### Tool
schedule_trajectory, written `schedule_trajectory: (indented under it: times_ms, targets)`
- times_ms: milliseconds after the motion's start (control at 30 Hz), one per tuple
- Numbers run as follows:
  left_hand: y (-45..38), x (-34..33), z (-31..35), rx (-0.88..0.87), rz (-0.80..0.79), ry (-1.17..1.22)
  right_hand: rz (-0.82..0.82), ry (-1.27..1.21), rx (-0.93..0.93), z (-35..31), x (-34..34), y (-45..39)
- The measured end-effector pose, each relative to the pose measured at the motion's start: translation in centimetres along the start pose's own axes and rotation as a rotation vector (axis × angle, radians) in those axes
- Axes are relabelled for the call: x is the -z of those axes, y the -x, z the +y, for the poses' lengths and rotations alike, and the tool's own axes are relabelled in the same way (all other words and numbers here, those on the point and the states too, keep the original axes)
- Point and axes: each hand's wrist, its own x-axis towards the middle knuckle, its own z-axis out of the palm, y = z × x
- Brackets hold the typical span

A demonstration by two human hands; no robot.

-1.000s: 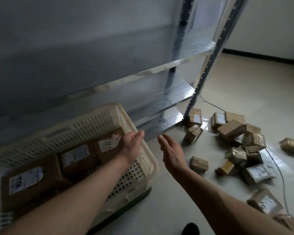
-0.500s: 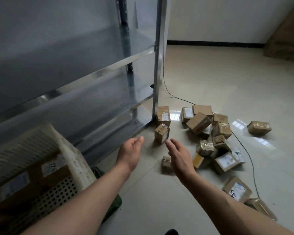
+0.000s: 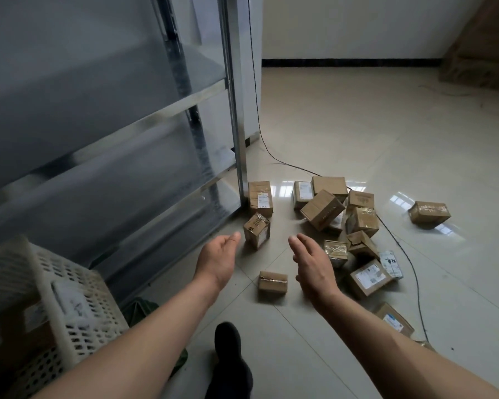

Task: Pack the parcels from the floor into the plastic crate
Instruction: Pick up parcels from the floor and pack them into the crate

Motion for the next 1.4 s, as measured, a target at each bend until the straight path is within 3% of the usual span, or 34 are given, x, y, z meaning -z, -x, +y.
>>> schedule_trajectory:
  times_ms: [467,833,1067,1400]
  targets:
    - [-17.5,-4.3,2.7,0.083,-0.069,-0.022,0.036,0.054,-0.100,-2.2,-1.2,-17.1]
    - [-31.7,-8.2,0.1,0.177,-0.109,-0.139,0.010,0.134,-0.205,2.1,-4.2,-29.7]
    - [-38.9,-14.1,-8.2,0.224,-0.148,-0.305,-0.080,0.184,-0.260,10.5,-6.3,-37.9]
    - [-50.9,-25.5,-21.4,0.125,-0.243,-0.679,-0.172,0.285,-0.337,27.6,-9.6,-48.2]
